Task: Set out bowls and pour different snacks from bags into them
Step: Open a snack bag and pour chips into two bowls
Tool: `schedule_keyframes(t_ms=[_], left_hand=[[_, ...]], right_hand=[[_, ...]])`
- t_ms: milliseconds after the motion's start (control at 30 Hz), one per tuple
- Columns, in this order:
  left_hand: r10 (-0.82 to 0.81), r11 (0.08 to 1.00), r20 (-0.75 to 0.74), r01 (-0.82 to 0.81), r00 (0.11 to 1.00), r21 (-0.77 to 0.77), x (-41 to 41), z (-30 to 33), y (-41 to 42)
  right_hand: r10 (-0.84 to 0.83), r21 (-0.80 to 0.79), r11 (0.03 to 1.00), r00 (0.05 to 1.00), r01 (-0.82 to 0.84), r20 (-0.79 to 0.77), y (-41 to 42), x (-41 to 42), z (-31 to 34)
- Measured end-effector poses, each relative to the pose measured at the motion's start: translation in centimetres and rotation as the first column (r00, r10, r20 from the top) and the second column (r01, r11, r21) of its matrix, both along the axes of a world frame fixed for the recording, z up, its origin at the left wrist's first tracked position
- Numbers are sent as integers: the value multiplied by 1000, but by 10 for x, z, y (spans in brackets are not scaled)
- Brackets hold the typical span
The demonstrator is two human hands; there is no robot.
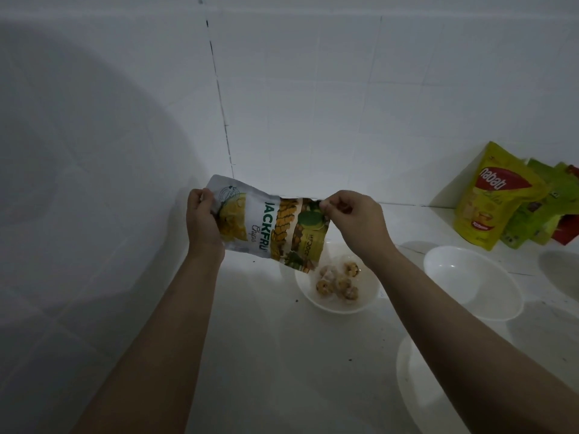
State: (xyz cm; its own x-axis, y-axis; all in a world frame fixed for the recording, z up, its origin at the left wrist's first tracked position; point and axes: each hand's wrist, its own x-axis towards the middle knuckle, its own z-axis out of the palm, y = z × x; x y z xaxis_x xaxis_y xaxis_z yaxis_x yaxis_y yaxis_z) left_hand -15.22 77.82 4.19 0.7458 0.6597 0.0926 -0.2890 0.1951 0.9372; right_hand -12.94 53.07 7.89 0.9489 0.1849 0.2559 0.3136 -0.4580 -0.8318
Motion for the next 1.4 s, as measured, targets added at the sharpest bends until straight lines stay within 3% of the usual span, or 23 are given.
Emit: schedule_keyframes(t_ms=[667, 967, 1400], left_hand=[[8, 999, 20, -7, 1000, -47, -1, 0, -1], [29, 979, 42, -20, 999, -203, -6, -7, -5], [5, 960, 53, 10, 999, -280, -10, 17, -96]], right_hand=[[18, 22, 1000, 1000, -17, -21, 1, -2, 2], [7, 88, 996, 999, -10, 40, 10, 5, 18], [-134, 152, 982, 978, 110, 161, -63, -8, 42]])
